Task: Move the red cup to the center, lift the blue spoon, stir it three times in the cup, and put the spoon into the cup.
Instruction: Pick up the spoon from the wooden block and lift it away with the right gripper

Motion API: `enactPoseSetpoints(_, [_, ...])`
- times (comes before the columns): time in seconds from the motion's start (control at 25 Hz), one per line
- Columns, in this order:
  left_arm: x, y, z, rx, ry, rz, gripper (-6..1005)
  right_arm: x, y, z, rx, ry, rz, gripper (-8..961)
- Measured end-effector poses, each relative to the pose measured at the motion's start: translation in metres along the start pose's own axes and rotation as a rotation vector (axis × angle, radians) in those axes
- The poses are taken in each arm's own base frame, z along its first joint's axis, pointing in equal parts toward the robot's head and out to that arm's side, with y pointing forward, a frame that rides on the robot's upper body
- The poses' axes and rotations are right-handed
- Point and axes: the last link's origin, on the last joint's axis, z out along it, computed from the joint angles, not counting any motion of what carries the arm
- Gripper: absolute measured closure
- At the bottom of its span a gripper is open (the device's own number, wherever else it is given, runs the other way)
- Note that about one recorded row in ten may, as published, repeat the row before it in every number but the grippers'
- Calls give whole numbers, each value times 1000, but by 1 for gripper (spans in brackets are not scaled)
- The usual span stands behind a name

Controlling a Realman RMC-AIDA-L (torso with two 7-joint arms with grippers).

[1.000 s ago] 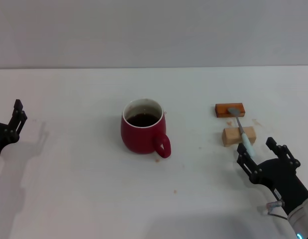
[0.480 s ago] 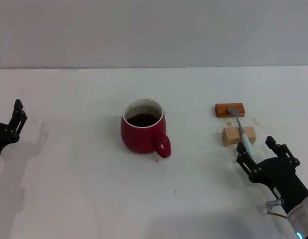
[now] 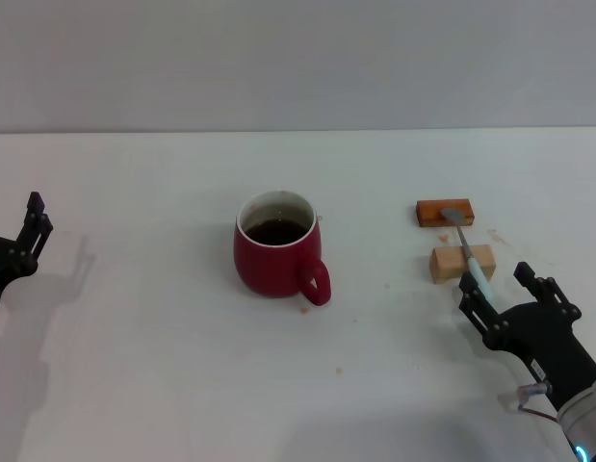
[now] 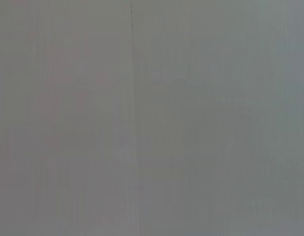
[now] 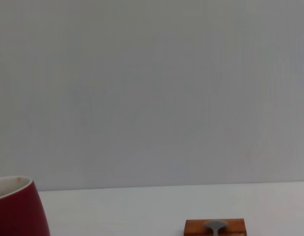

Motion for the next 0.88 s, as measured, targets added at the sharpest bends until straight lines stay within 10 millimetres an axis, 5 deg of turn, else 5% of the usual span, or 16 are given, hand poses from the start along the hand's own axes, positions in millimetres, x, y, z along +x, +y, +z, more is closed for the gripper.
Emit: enactPoseSetpoints(0.88, [0,-1,0,0,1,1,191,2,-1,0,-1,15,0,202])
